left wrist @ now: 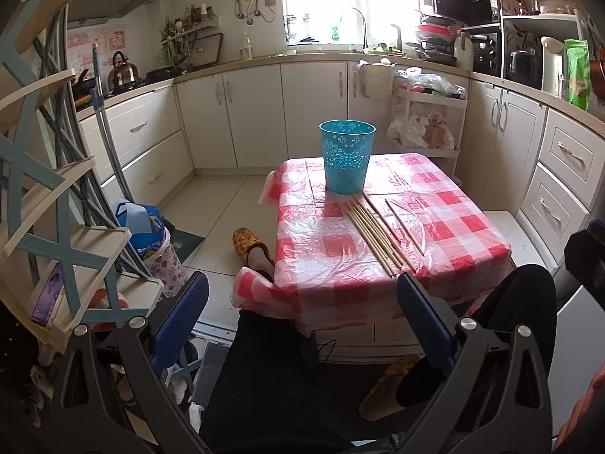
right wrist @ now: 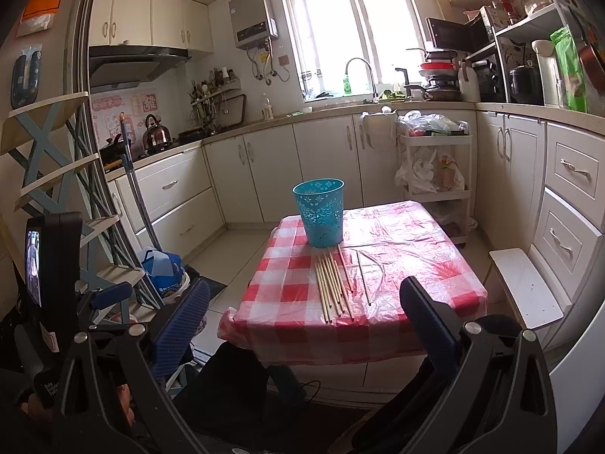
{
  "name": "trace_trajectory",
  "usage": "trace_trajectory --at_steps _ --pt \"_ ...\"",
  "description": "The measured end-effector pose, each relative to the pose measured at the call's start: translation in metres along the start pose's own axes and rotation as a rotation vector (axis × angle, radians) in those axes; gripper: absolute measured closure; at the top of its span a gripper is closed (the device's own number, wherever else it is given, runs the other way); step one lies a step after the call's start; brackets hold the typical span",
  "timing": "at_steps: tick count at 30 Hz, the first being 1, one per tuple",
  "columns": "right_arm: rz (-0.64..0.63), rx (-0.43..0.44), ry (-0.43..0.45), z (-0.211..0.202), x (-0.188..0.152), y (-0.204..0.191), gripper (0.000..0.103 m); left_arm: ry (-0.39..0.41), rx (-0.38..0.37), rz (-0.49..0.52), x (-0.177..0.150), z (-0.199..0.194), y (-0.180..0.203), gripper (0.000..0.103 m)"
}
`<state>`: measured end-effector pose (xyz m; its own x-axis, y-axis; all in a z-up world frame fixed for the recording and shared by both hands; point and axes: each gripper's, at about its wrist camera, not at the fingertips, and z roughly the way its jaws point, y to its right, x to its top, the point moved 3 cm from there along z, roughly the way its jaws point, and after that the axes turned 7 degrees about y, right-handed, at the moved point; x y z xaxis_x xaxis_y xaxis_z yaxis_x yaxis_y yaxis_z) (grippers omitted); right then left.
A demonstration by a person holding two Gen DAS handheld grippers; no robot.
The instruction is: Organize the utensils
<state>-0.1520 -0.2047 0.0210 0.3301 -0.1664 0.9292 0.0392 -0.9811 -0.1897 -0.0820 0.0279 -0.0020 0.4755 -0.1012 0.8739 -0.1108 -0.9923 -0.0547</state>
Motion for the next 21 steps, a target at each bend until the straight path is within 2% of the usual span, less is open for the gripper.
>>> trace_trajectory --at_steps 21 --pt "-0.003 0.021 -0.010 -0.0052 0.0010 0.0042 0.006 -0.011 -0.005 -0.013 -0.0037 0.0027 0.0015 0.008"
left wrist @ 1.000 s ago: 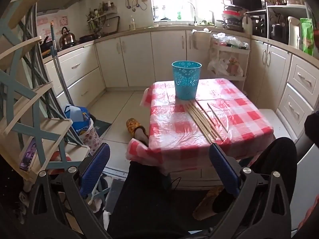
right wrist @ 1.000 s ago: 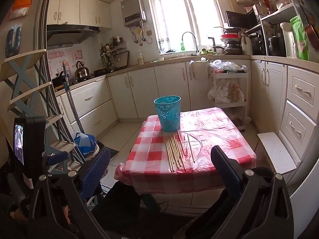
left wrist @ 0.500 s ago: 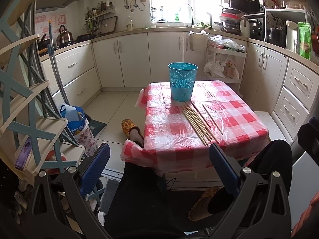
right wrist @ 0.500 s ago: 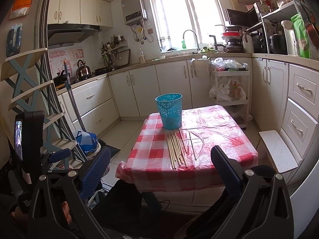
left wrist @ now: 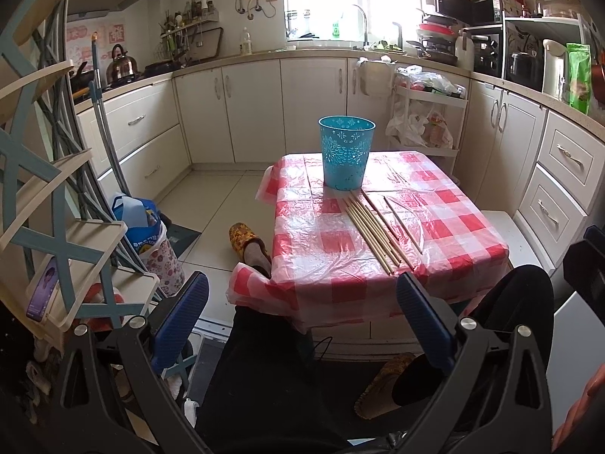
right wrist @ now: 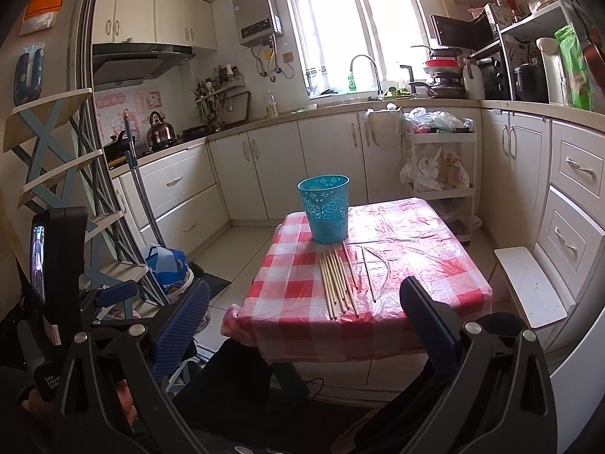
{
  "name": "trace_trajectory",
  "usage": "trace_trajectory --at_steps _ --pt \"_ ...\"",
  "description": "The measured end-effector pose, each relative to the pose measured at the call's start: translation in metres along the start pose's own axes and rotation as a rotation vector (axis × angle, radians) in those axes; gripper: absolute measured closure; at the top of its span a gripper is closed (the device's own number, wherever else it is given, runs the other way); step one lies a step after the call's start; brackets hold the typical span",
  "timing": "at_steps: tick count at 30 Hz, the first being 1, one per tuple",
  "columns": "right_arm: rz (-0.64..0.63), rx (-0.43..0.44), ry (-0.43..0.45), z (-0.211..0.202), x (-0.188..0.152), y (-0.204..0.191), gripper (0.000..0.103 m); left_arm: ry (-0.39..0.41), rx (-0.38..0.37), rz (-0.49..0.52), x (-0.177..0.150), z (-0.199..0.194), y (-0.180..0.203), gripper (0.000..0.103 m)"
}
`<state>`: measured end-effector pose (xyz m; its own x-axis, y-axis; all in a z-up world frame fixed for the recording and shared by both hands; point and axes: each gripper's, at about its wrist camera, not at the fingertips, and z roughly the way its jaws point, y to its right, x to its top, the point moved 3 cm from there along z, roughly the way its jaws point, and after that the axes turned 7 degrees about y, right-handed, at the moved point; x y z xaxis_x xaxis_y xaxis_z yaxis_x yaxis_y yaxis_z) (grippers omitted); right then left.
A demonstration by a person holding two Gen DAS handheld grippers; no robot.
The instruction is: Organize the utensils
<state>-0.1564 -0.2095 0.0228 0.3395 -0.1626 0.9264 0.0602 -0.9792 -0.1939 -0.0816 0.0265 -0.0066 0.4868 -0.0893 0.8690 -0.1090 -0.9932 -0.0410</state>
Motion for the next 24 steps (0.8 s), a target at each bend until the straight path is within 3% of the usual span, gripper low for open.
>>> trace_trajectory --at_steps 24 --pt "-0.006 0.004 0.003 0.0003 -0.0019 -0.0008 0.006 0.004 0.005 -0.004 -0.0012 0.0007 0.0021 0.008"
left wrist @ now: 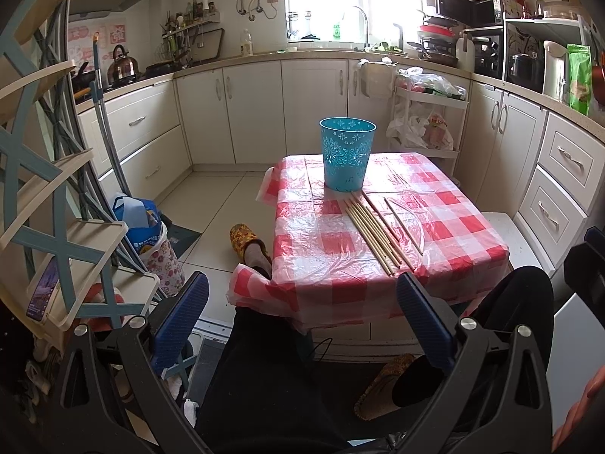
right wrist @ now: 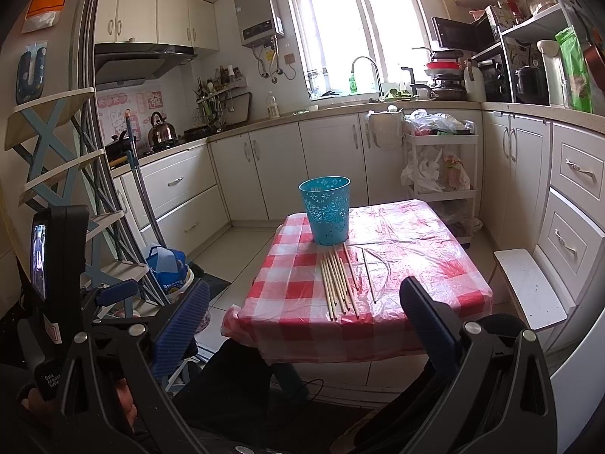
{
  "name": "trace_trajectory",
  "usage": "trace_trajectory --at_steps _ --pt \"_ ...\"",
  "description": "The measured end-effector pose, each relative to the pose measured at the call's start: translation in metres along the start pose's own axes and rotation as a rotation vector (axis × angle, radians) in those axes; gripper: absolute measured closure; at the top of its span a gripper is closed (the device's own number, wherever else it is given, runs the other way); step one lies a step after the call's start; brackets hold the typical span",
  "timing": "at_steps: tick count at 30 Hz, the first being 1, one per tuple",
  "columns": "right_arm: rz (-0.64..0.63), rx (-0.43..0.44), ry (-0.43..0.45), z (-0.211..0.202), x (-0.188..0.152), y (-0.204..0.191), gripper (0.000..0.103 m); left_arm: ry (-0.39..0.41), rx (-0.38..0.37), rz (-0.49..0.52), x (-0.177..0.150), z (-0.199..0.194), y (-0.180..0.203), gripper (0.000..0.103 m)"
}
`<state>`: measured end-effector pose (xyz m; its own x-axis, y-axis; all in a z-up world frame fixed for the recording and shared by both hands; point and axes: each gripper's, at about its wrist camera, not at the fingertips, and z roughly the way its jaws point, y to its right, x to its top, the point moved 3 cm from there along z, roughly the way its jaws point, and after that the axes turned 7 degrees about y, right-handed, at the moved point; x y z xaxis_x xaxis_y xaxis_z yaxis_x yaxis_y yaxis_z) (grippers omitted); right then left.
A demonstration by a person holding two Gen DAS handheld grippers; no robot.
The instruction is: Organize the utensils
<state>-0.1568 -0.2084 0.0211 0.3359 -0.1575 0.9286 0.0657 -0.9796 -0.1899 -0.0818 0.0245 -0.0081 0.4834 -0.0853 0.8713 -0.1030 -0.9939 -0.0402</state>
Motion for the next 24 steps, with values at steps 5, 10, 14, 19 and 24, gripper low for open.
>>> trace_trajectory --at_steps 5,10,14,19,24 --pt "0.000 0.000 0.000 0.000 -0.001 0.000 0.006 -0.001 -0.001 0.001 0.000 0.000 0.000 0.008" --pt "-0.001 0.003 -0.006 0.000 -0.002 0.001 0.006 -0.005 -0.001 -0.001 -0.002 0.001 -0.001 0.008" --pt "-0.005 0.006 -0.010 0.002 -0.004 0.000 0.006 -0.015 -0.002 -0.005 -0.003 0.004 0.000 0.008" --pt "-0.006 0.012 -0.017 0.004 -0.006 -0.001 0.006 -0.013 0.001 -0.008 -0.003 0.005 0.000 0.008" --pt "-0.006 0.015 -0.028 0.008 -0.007 0.000 0.006 -0.020 0.005 -0.021 -0.004 0.010 -0.002 0.008"
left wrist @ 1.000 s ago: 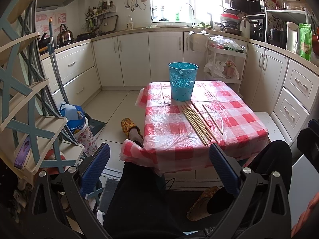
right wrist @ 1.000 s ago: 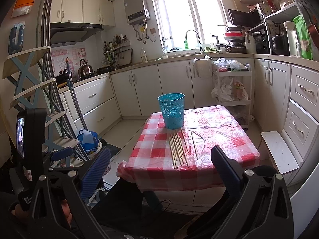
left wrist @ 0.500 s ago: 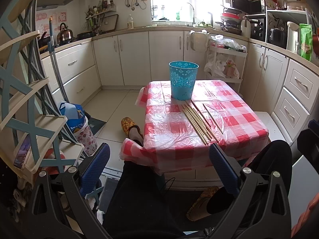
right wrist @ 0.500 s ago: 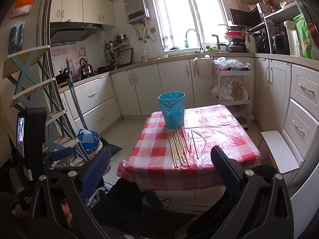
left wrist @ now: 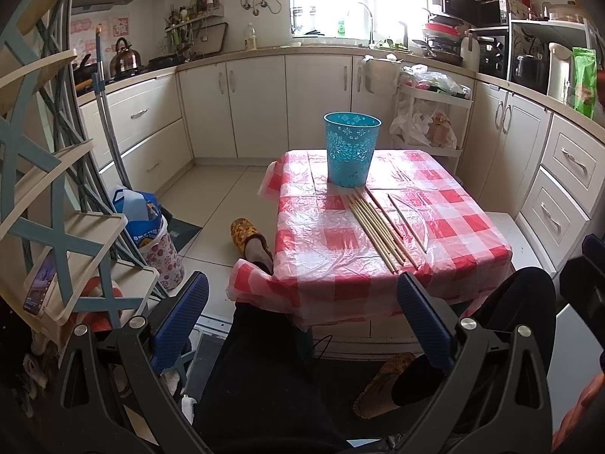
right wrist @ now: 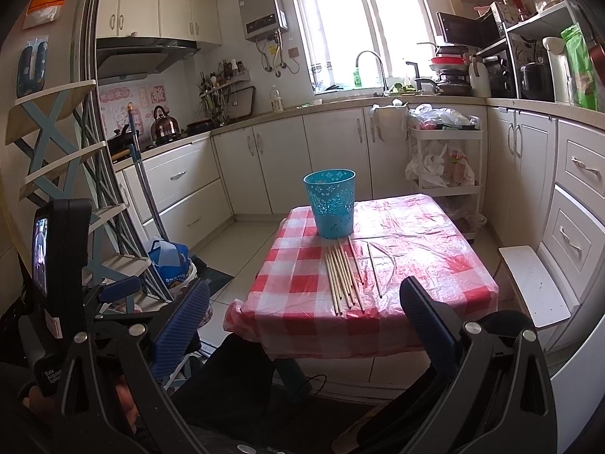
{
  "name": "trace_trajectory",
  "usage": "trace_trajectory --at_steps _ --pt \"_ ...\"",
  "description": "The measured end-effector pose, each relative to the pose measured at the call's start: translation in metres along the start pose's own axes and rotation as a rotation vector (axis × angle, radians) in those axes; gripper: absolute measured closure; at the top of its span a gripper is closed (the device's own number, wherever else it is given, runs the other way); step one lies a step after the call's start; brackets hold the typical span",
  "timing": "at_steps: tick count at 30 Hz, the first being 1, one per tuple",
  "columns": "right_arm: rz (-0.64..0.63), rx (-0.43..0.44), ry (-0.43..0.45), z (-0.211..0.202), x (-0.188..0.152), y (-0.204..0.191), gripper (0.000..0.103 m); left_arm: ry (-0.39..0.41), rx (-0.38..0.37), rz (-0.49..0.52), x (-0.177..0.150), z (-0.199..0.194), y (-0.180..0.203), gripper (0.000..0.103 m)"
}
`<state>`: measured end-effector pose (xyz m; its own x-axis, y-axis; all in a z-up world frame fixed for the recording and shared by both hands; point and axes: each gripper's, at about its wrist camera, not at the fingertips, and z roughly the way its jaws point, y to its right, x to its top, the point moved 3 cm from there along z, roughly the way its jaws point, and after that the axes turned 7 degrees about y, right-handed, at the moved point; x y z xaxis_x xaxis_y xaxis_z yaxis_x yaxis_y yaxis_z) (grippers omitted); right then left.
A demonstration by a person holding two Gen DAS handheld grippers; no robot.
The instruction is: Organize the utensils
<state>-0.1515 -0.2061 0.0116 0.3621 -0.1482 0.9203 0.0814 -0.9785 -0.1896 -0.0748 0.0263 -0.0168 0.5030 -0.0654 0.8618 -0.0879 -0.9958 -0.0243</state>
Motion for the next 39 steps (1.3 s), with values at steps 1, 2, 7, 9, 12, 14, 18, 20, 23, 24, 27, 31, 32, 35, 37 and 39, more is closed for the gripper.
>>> trace_trajectory --at_steps 1,2,7,9,12,14,18,20,23,24,27,31,32,35,37,39 --pt "0.003 0.000 -0.005 0.002 -0.001 0.001 0.006 -0.002 0.000 -0.001 0.000 0.000 0.000 0.008" --pt "0.006 0.000 -0.008 0.002 -0.001 0.002 0.006 -0.006 -0.001 0.000 -0.001 0.002 0.001 0.008" --pt "0.011 -0.001 -0.019 0.007 -0.003 0.005 0.006 -0.013 -0.002 0.000 -0.002 0.006 0.001 0.008" --pt "0.012 0.000 -0.022 0.009 -0.003 0.005 0.006 -0.015 0.000 -0.005 -0.002 0.008 -0.001 0.008" --pt "0.010 0.002 -0.026 0.012 -0.003 0.003 0.006 -0.019 0.003 -0.011 -0.002 0.010 -0.002 0.008" --pt "0.007 0.003 -0.029 0.014 -0.004 0.002 0.006 -0.022 0.003 -0.013 -0.003 0.011 -0.003 0.008" --pt "0.005 0.003 -0.034 0.018 -0.004 0.002 0.006 -0.027 0.003 -0.016 -0.003 0.015 -0.003 0.008" --pt "0.005 0.004 -0.040 0.021 -0.004 0.003 0.006 -0.031 0.004 -0.019 -0.003 0.018 -0.004 0.008" --pt "0.002 0.002 -0.045 0.026 -0.004 0.003 0.006 -0.038 0.005 -0.022 -0.003 0.024 -0.005 0.008" --pt "0.001 0.001 -0.046 0.027 -0.004 0.004 0.006 -0.041 0.005 -0.023 -0.002 0.026 -0.005 0.008" --pt "-0.001 -0.001 -0.053 0.033 -0.005 0.005 0.006 -0.050 0.002 -0.019 -0.001 0.035 -0.005 0.008" --pt "0.001 -0.009 -0.070 0.047 -0.005 0.009 0.006 -0.066 -0.012 -0.010 -0.001 0.050 -0.002 0.008" --pt "0.003 -0.010 -0.076 0.051 -0.006 0.010 0.006 -0.074 -0.016 -0.011 0.000 0.055 -0.001 0.008" --pt "0.004 -0.018 -0.087 0.063 -0.006 0.016 0.006 -0.092 -0.016 -0.015 0.000 0.069 -0.001 0.008" --pt "0.004 -0.030 -0.100 0.075 -0.006 0.022 0.006 -0.106 -0.013 -0.018 0.001 0.079 -0.001 0.008" --pt "0.004 -0.047 -0.114 0.088 -0.008 0.031 0.006 -0.125 -0.007 -0.033 0.003 0.095 -0.003 0.008"
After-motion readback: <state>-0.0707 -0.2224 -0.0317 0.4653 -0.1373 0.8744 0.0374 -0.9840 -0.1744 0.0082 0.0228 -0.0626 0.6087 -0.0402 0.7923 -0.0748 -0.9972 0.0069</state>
